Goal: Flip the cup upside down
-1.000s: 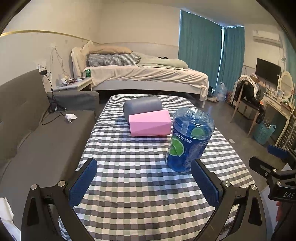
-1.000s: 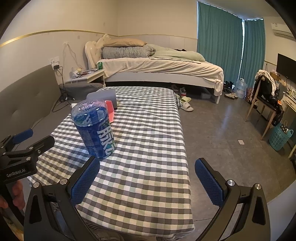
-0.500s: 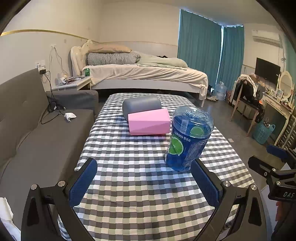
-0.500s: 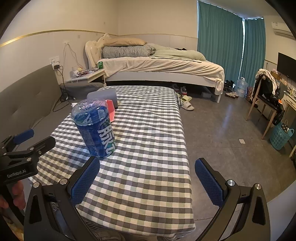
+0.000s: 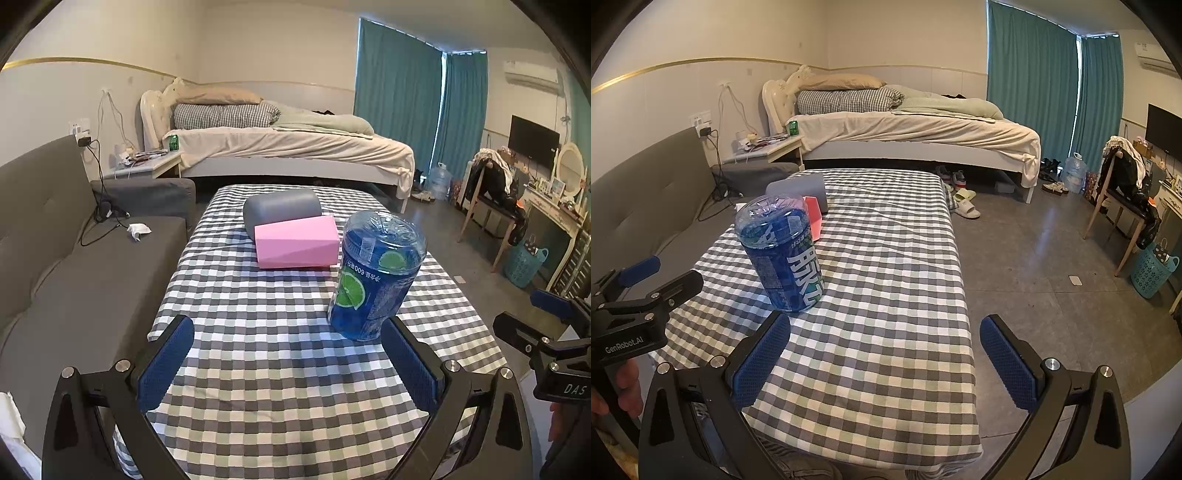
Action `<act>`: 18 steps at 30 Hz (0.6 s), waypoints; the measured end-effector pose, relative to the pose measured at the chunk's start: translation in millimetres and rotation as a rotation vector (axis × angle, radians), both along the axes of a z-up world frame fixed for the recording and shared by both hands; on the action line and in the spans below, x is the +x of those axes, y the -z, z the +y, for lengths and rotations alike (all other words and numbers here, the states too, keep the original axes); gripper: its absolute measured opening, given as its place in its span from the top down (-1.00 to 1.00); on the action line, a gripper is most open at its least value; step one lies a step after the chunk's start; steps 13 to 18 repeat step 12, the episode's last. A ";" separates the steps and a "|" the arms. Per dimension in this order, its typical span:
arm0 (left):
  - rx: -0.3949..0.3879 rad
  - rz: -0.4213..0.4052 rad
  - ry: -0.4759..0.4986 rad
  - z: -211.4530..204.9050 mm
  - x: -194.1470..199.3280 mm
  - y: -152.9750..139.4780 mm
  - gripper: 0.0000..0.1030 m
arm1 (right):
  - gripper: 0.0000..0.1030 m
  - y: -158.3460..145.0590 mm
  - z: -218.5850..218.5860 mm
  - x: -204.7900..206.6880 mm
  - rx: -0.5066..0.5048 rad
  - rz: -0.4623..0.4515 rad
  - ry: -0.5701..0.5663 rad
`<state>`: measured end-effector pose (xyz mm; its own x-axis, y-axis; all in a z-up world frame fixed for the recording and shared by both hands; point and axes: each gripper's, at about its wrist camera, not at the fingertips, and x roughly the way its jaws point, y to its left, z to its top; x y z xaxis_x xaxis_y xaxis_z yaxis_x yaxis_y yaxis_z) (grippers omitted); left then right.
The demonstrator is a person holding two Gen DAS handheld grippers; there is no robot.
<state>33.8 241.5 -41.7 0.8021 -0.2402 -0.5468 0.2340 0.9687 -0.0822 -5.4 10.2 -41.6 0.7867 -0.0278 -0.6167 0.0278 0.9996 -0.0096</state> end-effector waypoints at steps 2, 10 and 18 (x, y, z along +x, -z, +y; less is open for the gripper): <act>-0.003 -0.001 -0.001 0.4 0.2 0.1 -1.00 | -1.00 0.4 0.3 0.1 0.001 0.001 -0.001; -0.011 -0.003 0.007 1.3 -0.3 0.4 -1.00 | -1.00 1.4 1.8 0.1 0.004 0.004 -0.001; -0.005 -0.003 0.005 1.2 -0.6 0.9 -1.00 | -1.00 1.5 1.8 -0.4 0.003 0.003 0.000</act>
